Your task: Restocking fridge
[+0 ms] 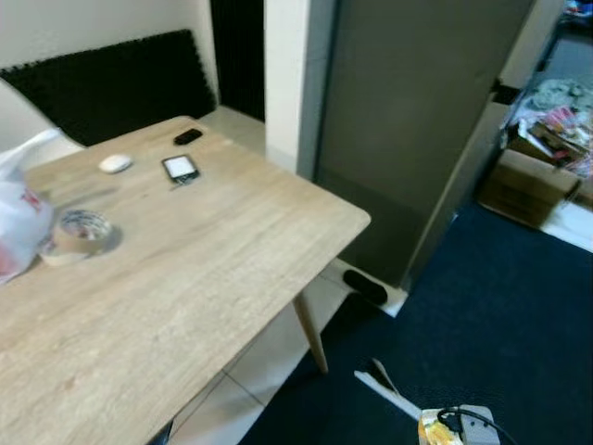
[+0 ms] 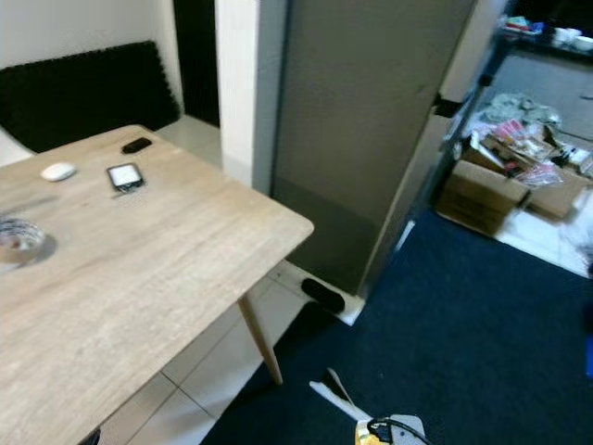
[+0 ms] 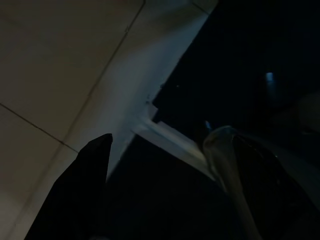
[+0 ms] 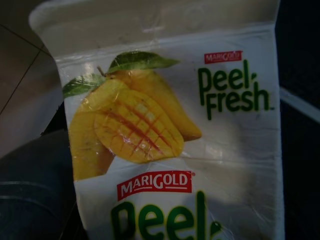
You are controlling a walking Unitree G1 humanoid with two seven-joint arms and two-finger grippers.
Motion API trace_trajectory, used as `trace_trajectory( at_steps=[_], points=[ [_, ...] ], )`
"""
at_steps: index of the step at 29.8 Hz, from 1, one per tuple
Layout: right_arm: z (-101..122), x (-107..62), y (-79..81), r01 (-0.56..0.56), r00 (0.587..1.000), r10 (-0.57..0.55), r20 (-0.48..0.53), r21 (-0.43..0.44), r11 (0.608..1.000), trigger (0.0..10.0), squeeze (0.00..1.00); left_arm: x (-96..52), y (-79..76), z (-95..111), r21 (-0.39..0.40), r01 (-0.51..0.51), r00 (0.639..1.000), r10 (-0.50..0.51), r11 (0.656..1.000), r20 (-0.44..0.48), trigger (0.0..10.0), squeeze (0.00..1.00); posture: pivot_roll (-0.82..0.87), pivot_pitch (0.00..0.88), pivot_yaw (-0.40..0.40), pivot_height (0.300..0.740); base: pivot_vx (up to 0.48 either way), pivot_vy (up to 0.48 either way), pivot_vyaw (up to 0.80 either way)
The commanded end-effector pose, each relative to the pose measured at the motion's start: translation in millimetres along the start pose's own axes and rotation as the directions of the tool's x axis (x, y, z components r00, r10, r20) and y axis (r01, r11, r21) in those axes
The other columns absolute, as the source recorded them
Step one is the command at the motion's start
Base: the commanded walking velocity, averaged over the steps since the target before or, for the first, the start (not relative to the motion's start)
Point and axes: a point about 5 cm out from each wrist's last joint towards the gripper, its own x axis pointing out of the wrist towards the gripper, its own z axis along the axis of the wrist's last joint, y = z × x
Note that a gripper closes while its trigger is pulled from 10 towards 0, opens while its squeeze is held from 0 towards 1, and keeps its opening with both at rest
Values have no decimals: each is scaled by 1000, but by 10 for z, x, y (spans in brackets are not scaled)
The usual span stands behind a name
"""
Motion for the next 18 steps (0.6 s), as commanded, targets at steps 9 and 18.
trace_trajectory(
  at_steps=[9,18],
  points=[
    [62,9,-11,5,1000,-5,20,9,1000,10000,0,6,-74,-45,22,19,1000,-19,1000,-23,10000,0,23,0,-57,740,0,0,-606],
    [65,3,-27,4,1000,-4,22,3,1000,10000,0,-12,-65,-126,29,9,998,-8,1000,-57,10000,0,19,0,-69,740,0,0,-605]
  ],
)
